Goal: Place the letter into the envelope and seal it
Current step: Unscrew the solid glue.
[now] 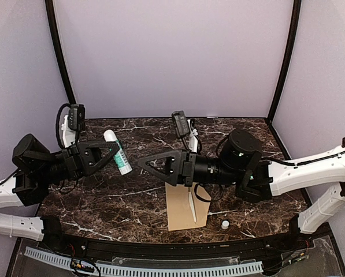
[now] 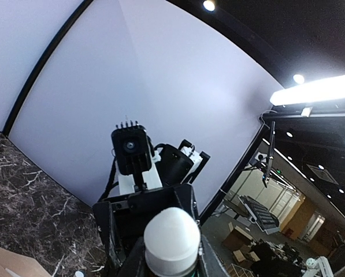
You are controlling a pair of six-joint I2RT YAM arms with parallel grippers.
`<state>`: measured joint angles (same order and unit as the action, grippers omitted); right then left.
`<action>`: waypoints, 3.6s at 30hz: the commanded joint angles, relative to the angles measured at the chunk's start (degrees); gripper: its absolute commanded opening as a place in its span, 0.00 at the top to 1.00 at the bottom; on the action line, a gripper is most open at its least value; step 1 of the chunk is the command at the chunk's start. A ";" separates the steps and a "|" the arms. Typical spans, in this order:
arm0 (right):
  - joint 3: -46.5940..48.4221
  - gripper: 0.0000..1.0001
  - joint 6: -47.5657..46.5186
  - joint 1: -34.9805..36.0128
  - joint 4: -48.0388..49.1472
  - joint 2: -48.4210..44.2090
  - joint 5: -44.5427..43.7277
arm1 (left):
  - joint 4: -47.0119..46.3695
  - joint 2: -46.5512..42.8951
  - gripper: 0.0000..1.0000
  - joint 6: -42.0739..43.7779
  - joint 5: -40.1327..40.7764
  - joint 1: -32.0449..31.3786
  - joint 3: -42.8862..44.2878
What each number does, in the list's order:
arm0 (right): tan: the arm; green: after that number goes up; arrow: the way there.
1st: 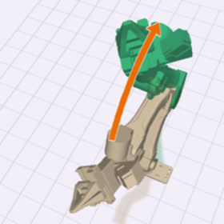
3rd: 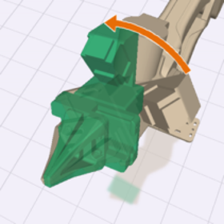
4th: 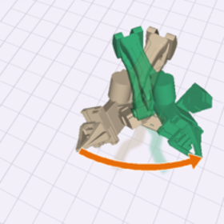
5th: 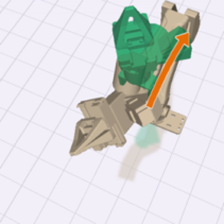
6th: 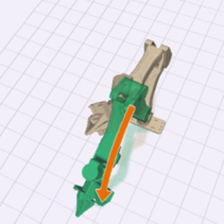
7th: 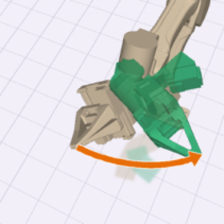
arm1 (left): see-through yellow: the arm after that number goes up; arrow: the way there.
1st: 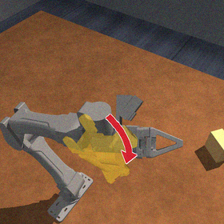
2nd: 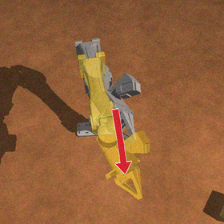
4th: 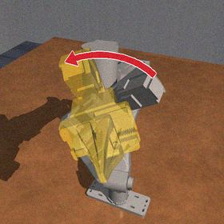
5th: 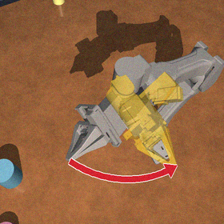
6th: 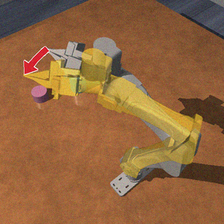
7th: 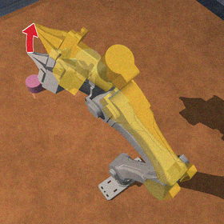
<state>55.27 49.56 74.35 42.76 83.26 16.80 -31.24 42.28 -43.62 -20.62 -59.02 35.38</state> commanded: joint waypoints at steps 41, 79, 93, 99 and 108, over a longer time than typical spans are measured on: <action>10.30 0.68 6.12 1.21 5.31 11.13 -6.51 | -3.65 -2.44 1.00 -2.81 12.56 -0.05 -5.38; 7.41 0.96 -8.14 -3.66 -30.73 -5.89 -1.89 | 21.36 1.45 0.01 -5.26 0.79 1.01 6.11; 4.74 0.97 -12.57 -3.84 -38.10 -12.80 1.39 | 13.02 7.80 0.01 -14.55 -11.48 1.27 6.88; 6.18 0.98 -13.60 -3.84 -41.38 -12.12 3.68 | 13.32 9.98 0.01 -15.43 -14.41 1.28 7.16; 7.35 0.99 -14.61 -3.82 -43.17 -10.73 6.46 | 13.72 12.76 0.02 -14.59 -15.66 1.26 8.59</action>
<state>60.55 36.16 70.81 -0.56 71.66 21.04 -15.81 54.70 -58.57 -34.59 -58.02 41.34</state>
